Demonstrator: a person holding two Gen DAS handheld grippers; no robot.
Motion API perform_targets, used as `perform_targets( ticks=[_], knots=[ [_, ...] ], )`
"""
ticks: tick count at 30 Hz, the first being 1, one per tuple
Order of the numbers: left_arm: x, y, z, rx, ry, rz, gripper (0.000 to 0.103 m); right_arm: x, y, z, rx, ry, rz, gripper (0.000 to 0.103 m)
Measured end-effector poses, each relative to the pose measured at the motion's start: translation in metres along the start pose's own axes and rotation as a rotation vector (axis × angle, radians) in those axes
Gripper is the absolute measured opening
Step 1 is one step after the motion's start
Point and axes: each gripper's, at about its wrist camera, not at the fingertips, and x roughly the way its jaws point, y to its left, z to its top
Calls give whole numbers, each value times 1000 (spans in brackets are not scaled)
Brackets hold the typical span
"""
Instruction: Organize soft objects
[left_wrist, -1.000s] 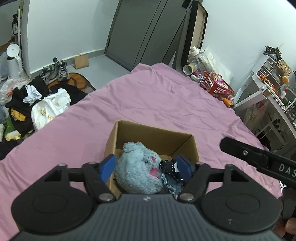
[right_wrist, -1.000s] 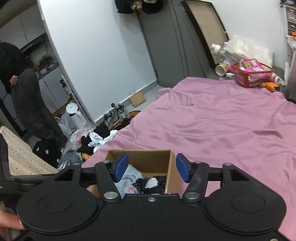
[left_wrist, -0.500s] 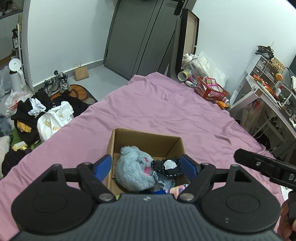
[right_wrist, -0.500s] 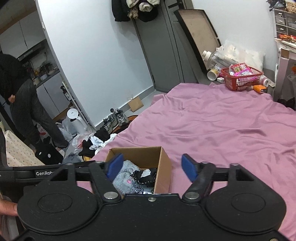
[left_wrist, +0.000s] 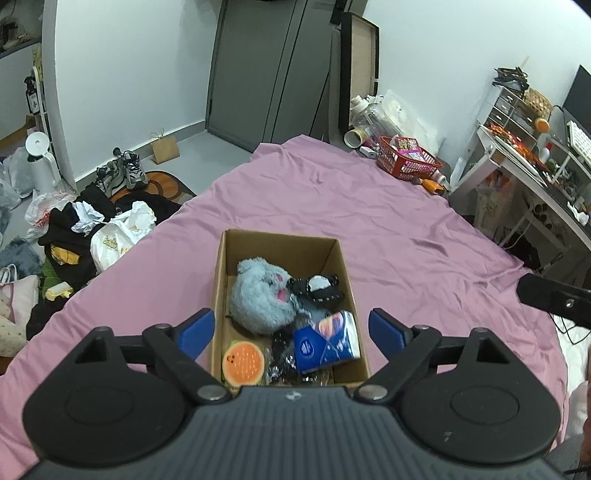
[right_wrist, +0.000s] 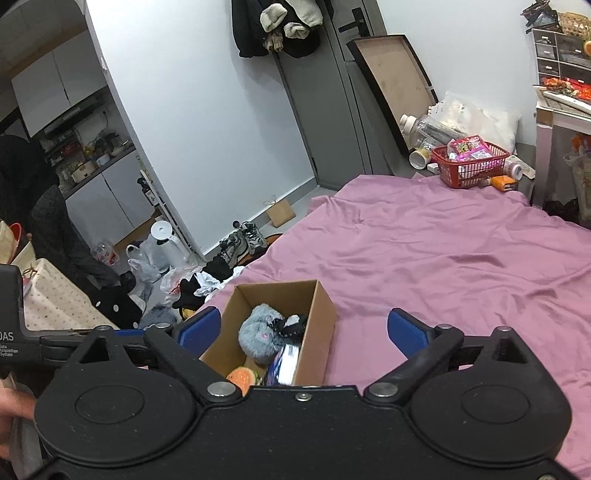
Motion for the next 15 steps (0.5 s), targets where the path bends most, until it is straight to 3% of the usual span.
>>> perform_targets(
  ticks=[13, 15],
  knots=[
    [-39, -24, -24, 30, 7, 25, 90, -52, -14, -13, -16, 7, 23, 103],
    [-45, -27, -27, 36, 5, 27, 97, -59, -16, -15, -15, 8, 25, 103]
  ],
)
